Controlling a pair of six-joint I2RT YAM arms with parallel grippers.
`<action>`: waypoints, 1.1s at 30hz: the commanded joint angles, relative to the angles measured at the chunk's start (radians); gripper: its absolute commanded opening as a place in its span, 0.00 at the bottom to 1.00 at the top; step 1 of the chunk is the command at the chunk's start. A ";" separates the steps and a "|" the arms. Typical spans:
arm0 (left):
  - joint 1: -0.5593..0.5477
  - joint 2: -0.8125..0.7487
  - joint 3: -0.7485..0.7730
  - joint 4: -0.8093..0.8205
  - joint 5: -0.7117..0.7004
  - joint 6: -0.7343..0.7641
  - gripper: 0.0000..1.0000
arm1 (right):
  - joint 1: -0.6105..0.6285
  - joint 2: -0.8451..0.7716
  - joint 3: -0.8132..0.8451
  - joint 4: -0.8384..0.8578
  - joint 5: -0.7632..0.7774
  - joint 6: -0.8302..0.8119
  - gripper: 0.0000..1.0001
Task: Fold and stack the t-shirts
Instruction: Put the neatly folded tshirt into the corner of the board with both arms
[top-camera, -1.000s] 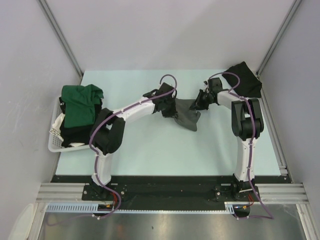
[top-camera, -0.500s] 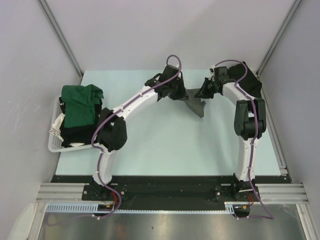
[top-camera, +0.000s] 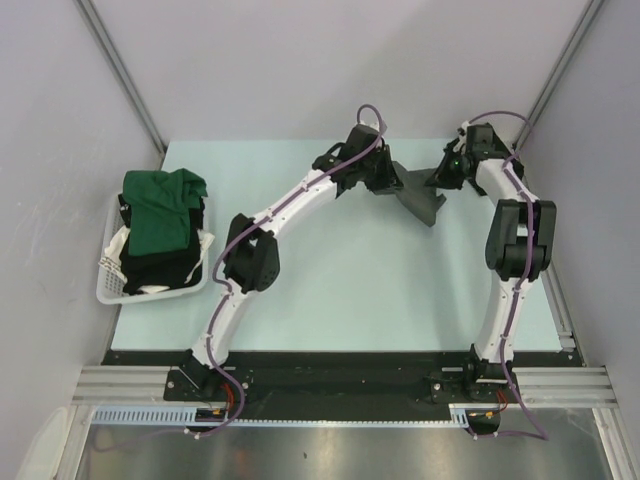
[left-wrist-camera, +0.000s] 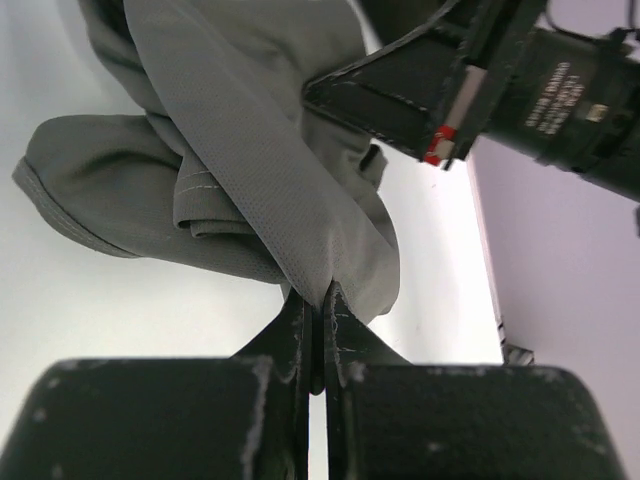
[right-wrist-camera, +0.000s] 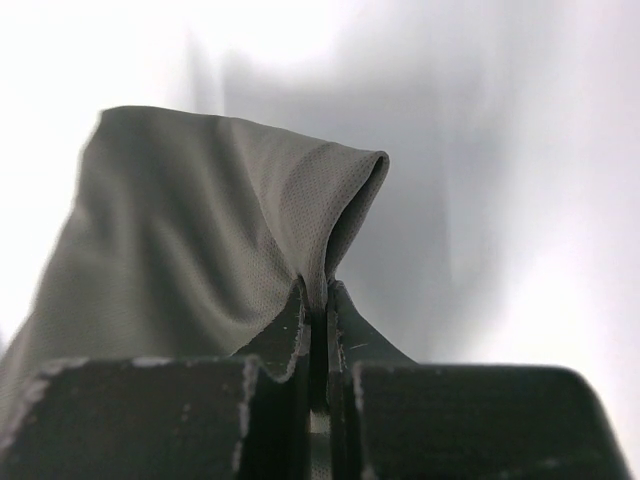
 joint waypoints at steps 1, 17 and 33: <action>-0.006 0.057 0.063 0.223 0.079 -0.075 0.00 | -0.037 -0.109 0.100 -0.008 0.080 -0.091 0.00; -0.008 0.293 0.123 0.747 0.140 -0.257 0.00 | -0.158 -0.080 0.201 0.059 0.196 -0.182 0.00; -0.026 0.414 0.171 0.845 0.128 -0.312 0.00 | -0.195 0.030 0.278 0.065 0.190 -0.245 0.02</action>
